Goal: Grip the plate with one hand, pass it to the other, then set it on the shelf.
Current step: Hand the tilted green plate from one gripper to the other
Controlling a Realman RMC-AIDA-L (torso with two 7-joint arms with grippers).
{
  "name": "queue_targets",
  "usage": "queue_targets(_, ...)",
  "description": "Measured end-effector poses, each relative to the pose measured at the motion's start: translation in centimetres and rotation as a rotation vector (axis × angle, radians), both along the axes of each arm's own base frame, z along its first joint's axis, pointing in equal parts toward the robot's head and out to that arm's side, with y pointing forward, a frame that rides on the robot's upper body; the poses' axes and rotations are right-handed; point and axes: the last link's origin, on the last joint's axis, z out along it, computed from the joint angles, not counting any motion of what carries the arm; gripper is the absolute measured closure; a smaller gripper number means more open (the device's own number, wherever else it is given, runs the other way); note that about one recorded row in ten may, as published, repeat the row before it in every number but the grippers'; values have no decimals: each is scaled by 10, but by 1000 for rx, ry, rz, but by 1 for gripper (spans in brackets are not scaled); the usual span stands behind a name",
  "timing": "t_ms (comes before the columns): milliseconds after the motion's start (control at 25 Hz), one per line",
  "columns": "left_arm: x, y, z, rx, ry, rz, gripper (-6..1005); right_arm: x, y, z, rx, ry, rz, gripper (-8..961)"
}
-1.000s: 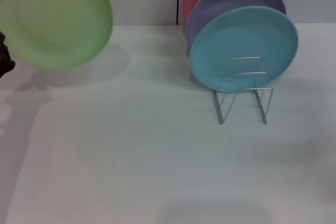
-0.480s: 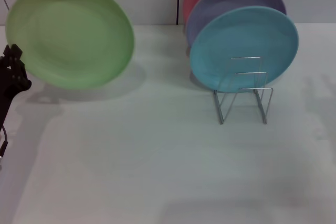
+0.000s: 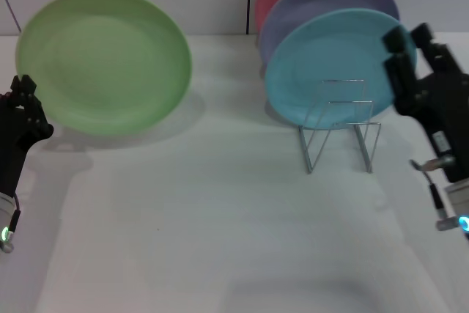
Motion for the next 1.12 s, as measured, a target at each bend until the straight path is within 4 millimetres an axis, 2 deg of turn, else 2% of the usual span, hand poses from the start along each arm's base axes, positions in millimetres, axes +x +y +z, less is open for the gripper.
queue_targets(400, -3, 2, 5, 55, -38, 58, 970, -32, 14, -34, -142, -80, -12, 503)
queue_targets(600, -2, 1, 0, 53, -27, 74, 970, -46, 20, -47, -211, -110, -3, 505)
queue_targets(880, 2, -5, -12, 28, -11, 85, 969, -58, 34, -64, -309, -175, -13, 504)
queue_targets(1120, 5, -8, -16, 17, -10, 77, 969, -60, 42, -70, -347, -186, -39, 504)
